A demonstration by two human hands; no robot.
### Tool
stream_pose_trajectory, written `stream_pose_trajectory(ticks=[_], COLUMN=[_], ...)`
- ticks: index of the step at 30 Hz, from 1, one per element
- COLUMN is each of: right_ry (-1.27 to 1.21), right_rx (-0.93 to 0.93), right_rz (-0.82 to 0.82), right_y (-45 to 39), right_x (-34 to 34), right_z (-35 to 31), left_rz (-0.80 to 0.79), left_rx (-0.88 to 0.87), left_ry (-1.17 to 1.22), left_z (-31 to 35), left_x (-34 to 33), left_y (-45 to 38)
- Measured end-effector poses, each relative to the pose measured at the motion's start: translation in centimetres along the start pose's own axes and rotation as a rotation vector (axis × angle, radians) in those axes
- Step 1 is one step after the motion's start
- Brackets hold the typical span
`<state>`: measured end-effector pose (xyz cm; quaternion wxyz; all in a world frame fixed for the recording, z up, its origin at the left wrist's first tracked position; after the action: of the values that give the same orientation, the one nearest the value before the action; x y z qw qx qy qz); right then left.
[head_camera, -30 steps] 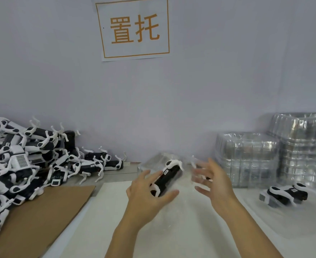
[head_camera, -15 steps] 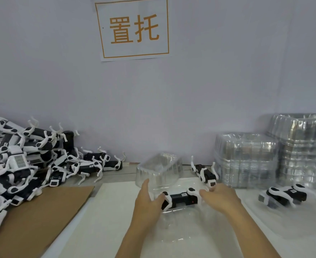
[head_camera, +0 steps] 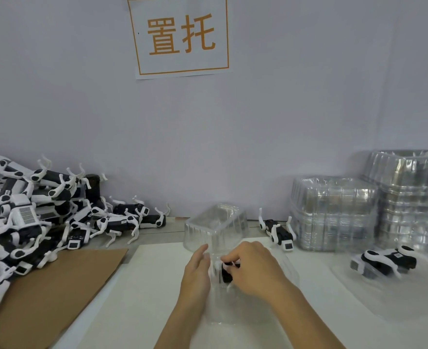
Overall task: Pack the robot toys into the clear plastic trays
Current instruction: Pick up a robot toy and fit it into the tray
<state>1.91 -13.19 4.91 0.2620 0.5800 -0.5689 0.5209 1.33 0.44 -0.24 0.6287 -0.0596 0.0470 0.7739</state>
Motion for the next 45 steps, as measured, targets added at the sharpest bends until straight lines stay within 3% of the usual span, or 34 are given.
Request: stream_pose_trajectory(ticks=[6,10,13,19,24,26,30,34,36,41,45], right_ry=[0.024,0.022,0.060,0.018,0.100,0.050,-0.102,0.109,0.152,-0.008,-0.043], right_rx=[0.057,0.140,0.088,-0.155,-0.360,-0.328,-0.074,0.000,-0.026,-0.125,-0.291], right_rz=[0.052,-0.061,-0.082,-0.184,-0.129,-0.057,-0.018,-0.126,-0.123,-0.166,-0.055], right_y=[0.8,1.1,1.2,0.9,1.9,1.7,1.2,1.4,1.4,1.3,1.5], right_x=[-0.4,-0.9,-0.9,1.7,5.0,5.3,3.4,0.1,0.4,2.4,4.4], right_z=[-0.8,-2.7,-3.1,2.2,8.1,7.6,2.2,-0.3,0.8,4.8,9.0], left_rz=[0.059,0.123,0.168,0.203,0.195,0.198,0.214,0.219,0.215,0.209,0.227], left_rx=[0.042,0.054,0.071,0.080,0.065,0.066,0.065,0.013,-0.014,-0.029,-0.020], left_ry=[0.042,0.242,0.353,0.361,0.350,0.343,0.336,0.247,0.192,0.119,0.097], left_z=[-0.9,-0.9,-1.5,-1.9,-2.0,-2.1,-2.2,-2.1,-2.1,-2.1,-2.2], left_x=[0.3,0.8,1.8,2.5,2.5,2.5,2.6,2.5,2.3,2.3,2.6], left_y=[-0.5,-0.7,-0.8,-1.0,-1.1,-1.2,-1.4,-1.3,-1.2,-1.2,-1.2])
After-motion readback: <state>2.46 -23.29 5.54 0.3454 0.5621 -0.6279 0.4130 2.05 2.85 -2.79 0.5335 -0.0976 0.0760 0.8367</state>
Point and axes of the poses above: each hand's wrist, its own y-axis away from the middle knuckle, its own x-axis out of the back of the hand, z = x × y, the point moved 6 cm from there along -y, towards the middle knuckle, and after that the axes turned 8 degrees about y, right-handed, at the moved point
